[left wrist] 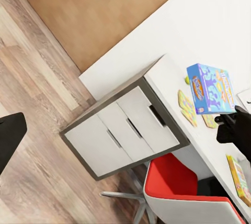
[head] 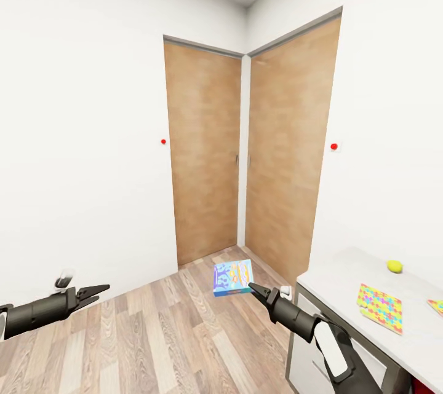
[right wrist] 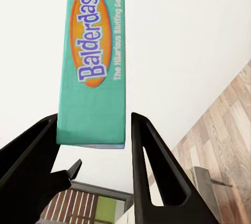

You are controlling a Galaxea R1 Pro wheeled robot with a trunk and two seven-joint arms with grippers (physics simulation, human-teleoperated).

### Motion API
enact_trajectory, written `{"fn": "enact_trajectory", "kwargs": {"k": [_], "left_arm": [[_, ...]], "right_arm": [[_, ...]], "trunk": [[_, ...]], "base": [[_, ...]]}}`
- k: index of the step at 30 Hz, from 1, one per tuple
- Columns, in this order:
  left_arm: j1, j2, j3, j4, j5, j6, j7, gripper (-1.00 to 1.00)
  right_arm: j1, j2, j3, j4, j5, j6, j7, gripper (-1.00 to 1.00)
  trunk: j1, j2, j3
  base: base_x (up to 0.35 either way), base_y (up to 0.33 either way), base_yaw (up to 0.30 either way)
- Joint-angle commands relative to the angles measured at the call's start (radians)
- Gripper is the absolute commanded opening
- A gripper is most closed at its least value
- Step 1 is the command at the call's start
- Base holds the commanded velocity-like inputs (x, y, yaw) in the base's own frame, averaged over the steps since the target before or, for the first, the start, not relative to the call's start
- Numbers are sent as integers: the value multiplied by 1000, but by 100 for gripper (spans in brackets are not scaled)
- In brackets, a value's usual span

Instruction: Put all the toys in the child's room - the three board games (two on the bed and one on the table), the two jigsaw puzzles on the table, and the tennis ball on the table - inside the toy box on the table in the child's room.

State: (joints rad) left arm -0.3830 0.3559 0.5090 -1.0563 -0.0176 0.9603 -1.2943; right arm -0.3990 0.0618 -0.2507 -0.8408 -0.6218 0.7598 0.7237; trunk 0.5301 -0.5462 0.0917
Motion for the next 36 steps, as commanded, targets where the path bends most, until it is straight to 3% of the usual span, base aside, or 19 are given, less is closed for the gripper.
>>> {"fn": "enact_trajectory", "kwargs": {"k": [1,7,19,36], "left_arm": [[-1,0,1,0,-2,11,-5,100],[-1,0,2,0,-4,9,-5,100],[-1,0,2,0,-4,10,-5,100],[-1,-1,2,0,-2,10,-5,100]], "right_arm": [[-1,1,-4,0,0,6,3,-100],[-1,1,-4,0,-1,6,3,-100],[-1,2,-4,0,-1,6,3,-100],[-1,3,-2,3,2,6,2,-100]], "trunk": [[0,-1,0],[0,-1,1],[0,-1,13],[0,-1,32]], "base": [[0,0,-2],[0,0,-47],[0,28,-209],[-62,174,-222]]}}
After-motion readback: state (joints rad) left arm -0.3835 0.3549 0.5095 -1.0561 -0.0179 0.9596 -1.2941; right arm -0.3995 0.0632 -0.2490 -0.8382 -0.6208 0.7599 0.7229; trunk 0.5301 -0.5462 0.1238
